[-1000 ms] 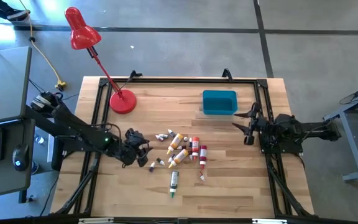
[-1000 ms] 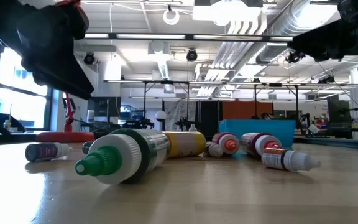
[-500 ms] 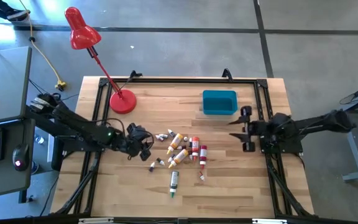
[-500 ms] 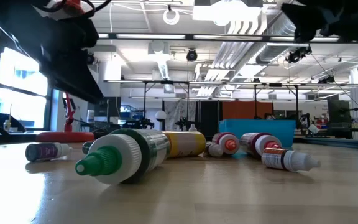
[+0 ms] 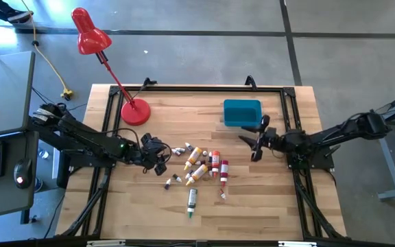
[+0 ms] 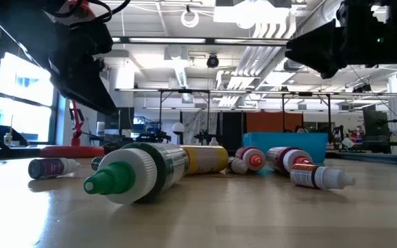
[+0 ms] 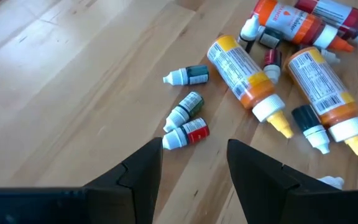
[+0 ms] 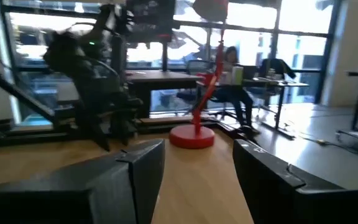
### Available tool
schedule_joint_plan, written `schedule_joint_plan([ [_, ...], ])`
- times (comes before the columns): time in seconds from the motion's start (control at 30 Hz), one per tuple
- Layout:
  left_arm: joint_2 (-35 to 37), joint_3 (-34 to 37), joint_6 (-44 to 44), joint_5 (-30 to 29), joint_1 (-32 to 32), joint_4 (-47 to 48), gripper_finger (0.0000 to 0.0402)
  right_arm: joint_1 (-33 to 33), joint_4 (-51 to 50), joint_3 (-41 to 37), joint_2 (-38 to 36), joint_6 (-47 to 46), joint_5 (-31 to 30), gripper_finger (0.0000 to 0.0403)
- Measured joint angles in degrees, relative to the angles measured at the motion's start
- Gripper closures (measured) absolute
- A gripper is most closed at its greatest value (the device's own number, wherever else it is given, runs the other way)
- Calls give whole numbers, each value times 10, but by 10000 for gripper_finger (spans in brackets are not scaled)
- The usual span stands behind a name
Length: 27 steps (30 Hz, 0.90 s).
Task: Pick & Place food coloring
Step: Put the big red food coloring bottle into the blue bin
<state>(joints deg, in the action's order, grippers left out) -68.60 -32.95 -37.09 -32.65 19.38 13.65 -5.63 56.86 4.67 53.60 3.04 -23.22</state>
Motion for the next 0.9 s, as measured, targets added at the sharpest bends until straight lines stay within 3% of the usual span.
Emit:
schedule_joint_plan([
  [0.13, 0, 0, 10, 2, 0, 0, 223, 0, -8, 0, 1, -15, -72, 217],
  [0.3, 0, 0, 10, 3, 0, -2, 223, 6, -19, 0, 1, -42, -103, 219],
  [0.53, 0, 0, 11, 2, 0, -3, 223, 36, -21, 0, 0, 40, -112, 218],
  [0.6, 0, 0, 11, 2, 0, -3, 223, 52, -21, 1, 0, -18, -55, 219],
  [0.73, 0, 0, 9, 2, 0, -3, 223, 61, -61, 48, 9, -52, 158, 221],
  [0.8, 0, 0, 9, 2, 0, -4, 223, 43, -113, 105, 22, -19, 191, 221],
  [0.9, 0, 0, 9, 0, 0, -6, 223, 4, -298, 240, 63, 63, 200, 222],
])
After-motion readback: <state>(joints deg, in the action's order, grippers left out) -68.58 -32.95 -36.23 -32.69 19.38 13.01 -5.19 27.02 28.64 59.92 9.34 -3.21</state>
